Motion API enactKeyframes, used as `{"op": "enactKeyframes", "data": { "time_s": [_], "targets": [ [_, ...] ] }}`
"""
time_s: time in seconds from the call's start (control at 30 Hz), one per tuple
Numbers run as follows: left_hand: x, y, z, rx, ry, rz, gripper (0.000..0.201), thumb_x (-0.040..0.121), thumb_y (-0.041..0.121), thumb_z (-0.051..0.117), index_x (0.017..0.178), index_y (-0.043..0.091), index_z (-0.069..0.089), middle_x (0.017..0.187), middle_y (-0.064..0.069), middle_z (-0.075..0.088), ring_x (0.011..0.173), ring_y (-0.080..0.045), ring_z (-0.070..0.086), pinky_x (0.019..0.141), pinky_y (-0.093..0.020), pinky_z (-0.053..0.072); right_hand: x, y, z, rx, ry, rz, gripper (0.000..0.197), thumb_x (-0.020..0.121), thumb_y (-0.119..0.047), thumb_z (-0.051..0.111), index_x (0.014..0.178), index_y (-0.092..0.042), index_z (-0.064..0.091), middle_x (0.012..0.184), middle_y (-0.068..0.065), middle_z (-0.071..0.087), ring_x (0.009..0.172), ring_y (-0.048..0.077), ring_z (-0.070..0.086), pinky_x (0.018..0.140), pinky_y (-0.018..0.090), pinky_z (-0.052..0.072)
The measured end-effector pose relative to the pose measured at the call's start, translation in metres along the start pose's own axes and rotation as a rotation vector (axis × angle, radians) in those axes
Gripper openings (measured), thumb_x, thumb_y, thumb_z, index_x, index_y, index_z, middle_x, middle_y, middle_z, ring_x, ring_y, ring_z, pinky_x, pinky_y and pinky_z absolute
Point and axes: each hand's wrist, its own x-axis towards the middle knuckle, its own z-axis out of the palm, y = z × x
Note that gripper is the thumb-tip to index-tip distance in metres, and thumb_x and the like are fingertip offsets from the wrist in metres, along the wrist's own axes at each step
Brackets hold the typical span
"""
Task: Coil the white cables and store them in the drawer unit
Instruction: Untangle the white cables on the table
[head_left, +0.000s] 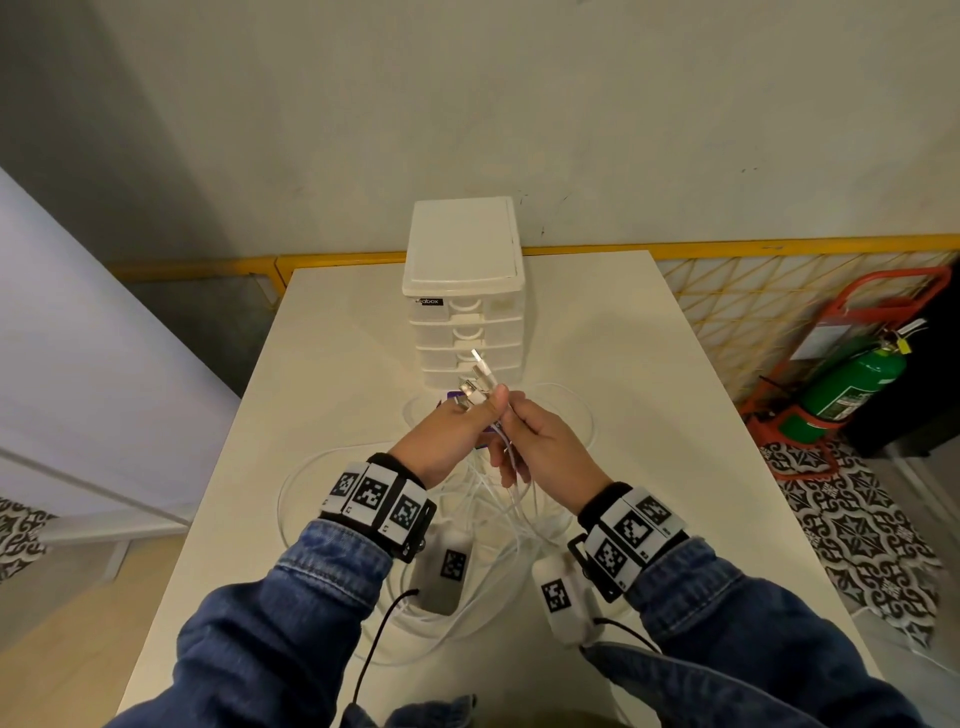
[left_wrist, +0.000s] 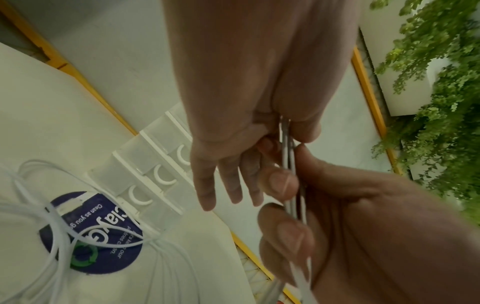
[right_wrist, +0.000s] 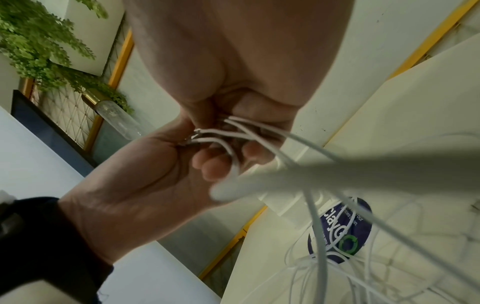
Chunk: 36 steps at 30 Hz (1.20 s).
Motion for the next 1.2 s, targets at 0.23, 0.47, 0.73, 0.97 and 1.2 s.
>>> {"op": "enactKeyframes", "data": {
  "time_s": [0.23,0.47,0.73,0.97,1.2],
  "targets": [
    [0.007,-0.003,0.001,-0.091,0.167,-0.062,0.047,0.096,0.043,0.040,0.115,0.009,0.067,0.103,-0.015,0.071,0.100,-0.021,0.067,0.098,-0.038,0.047,0.001,0.005,-0.004,-0.069,-0.069,0.006,0.027,0.100,-0.024,0.033,0.093,-0.011,0.056,0.057,0.001,0.052,0.045,0.008,0.045,0.052,0.015,0.039],
    [0.010,0.007,-0.002,-0.131,0.242,-0.031,0.049,0.097,0.045,0.037,0.100,0.009,0.070,0.081,-0.010,0.070,0.070,-0.024,0.058,0.074,-0.035,0.045,0.001,0.018,-0.005,-0.055,-0.102,0.066,0.023,0.098,-0.019,0.039,0.082,-0.023,0.055,0.061,-0.003,0.045,0.049,0.006,0.045,0.059,0.025,0.043],
    [0.015,-0.001,-0.009,-0.164,0.363,-0.120,0.053,0.081,0.040,0.064,0.118,0.003,0.058,0.113,-0.018,0.065,0.082,-0.013,0.067,0.062,-0.017,0.052,0.006,0.023,-0.016,-0.241,-0.030,0.082,0.027,0.098,-0.018,0.039,0.076,-0.027,0.052,0.065,-0.012,0.045,0.059,0.005,0.042,0.064,0.023,0.036],
    [0.016,0.008,-0.017,0.572,0.581,0.432,0.037,0.090,0.027,0.062,0.124,0.014,0.056,0.119,0.001,0.061,0.113,-0.004,0.051,0.097,-0.017,0.040,0.009,0.022,-0.024,-0.575,-0.146,0.138,0.027,0.098,-0.020,0.035,0.089,-0.013,0.060,0.083,-0.005,0.054,0.075,0.017,0.049,0.070,0.027,0.033],
    [0.017,-0.001,0.006,0.675,0.099,-0.019,0.040,0.101,0.036,0.032,0.078,0.014,0.057,0.070,-0.004,0.061,0.066,-0.017,0.056,0.072,-0.034,0.045,0.015,0.011,-0.029,-0.562,-0.081,-0.016,0.022,0.095,-0.017,0.045,0.089,-0.010,0.064,0.091,0.005,0.069,0.081,0.014,0.058,0.070,0.015,0.040]
  ]
}}
